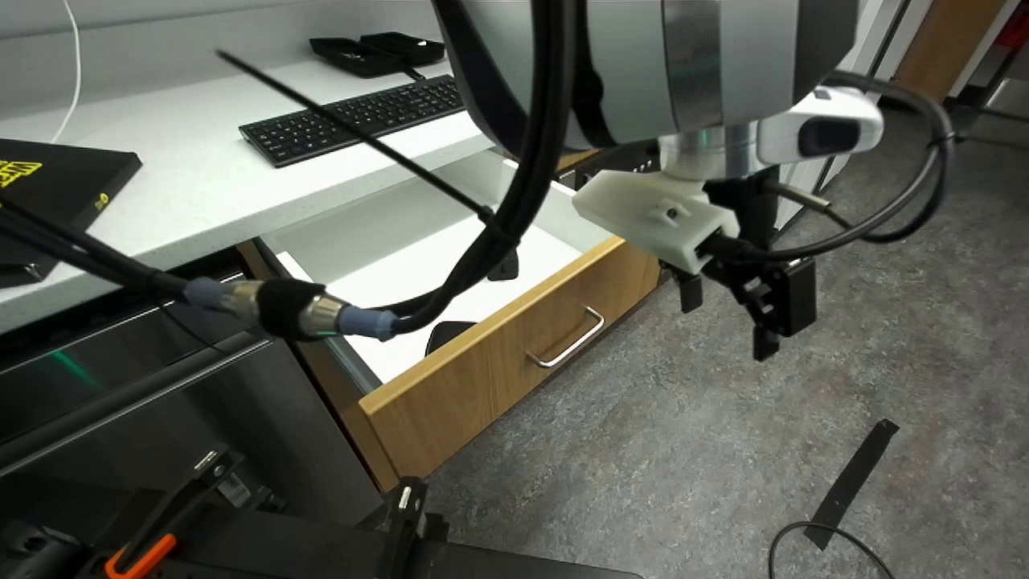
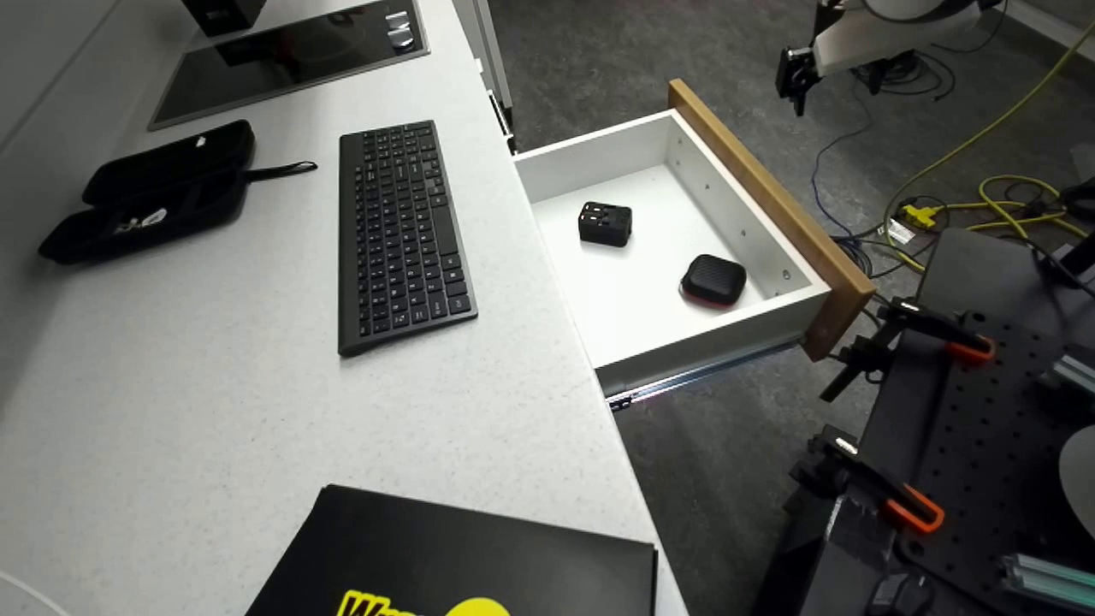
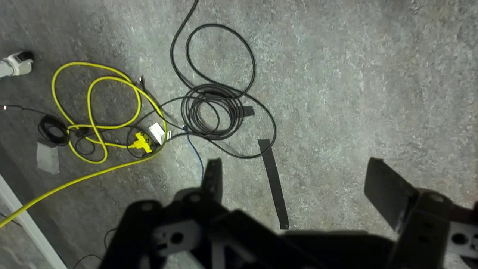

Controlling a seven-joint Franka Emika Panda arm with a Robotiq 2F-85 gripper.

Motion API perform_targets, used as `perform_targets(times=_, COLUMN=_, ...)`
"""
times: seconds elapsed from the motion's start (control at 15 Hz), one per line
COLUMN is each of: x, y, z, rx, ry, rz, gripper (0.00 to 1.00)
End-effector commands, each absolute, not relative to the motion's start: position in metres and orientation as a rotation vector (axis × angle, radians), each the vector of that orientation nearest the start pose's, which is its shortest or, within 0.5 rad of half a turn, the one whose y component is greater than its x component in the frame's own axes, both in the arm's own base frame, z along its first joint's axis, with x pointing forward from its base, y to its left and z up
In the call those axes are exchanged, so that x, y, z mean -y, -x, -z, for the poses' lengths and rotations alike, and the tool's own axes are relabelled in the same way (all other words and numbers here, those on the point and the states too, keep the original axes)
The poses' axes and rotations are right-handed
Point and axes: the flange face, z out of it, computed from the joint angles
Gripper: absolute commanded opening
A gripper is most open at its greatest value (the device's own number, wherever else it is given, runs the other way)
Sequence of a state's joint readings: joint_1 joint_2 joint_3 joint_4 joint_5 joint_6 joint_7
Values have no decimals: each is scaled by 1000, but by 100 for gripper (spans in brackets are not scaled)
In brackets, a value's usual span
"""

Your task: Push the open drawer closed

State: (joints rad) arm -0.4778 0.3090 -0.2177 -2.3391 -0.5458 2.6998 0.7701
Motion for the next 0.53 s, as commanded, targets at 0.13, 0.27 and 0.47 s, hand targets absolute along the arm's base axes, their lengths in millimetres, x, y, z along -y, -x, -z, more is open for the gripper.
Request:
perform_targets(times=0.13, x=318, y=-425, z=-179, rx=-1605, ry=3054, rz=29, gripper=100)
perform_targets(times=0.27, x=320, y=-424, z=-185, rx=-1612, ry=3058, rz=41, gripper=100)
perform_targets(times=0.47, x=313, y=-426, z=-173, rx=-1599, ry=3088, rz=7, gripper=100)
